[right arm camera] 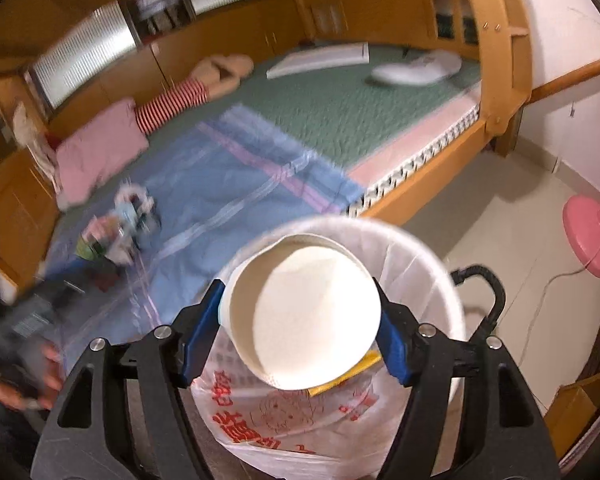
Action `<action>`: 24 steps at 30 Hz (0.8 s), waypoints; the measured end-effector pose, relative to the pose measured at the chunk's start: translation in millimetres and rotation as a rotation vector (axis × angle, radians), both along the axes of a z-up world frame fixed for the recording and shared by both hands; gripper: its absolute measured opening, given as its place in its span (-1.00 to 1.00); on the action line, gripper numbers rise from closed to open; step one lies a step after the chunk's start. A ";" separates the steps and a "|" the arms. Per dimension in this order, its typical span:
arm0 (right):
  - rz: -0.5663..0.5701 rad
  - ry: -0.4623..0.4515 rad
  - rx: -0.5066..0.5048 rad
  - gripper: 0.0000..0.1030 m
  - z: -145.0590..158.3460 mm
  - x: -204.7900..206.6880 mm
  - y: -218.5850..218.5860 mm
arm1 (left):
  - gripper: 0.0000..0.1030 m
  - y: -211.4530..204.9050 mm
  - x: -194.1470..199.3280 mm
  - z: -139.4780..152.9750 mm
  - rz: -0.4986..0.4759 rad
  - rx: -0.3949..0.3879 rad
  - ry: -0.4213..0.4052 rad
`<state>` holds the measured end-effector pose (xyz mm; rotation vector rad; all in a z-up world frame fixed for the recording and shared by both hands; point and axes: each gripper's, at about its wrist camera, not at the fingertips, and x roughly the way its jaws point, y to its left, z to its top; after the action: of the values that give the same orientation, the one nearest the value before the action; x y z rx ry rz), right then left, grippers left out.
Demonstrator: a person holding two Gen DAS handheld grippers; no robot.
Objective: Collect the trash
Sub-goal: 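Carry both items over the white bin and open both tools to drop them, then return the right tool to the pile and grasp the green packet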
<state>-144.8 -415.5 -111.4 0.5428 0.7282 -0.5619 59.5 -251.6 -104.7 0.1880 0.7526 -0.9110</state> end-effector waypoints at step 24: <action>0.233 0.106 0.042 0.70 -19.4 156.2 42.7 | 0.83 176.6 116.1 12.1 0.445 -0.055 0.002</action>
<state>11.4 -372.8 -130.7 0.4619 0.8928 -0.3609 175.6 -75.1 -92.6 -0.0313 0.7322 -0.5075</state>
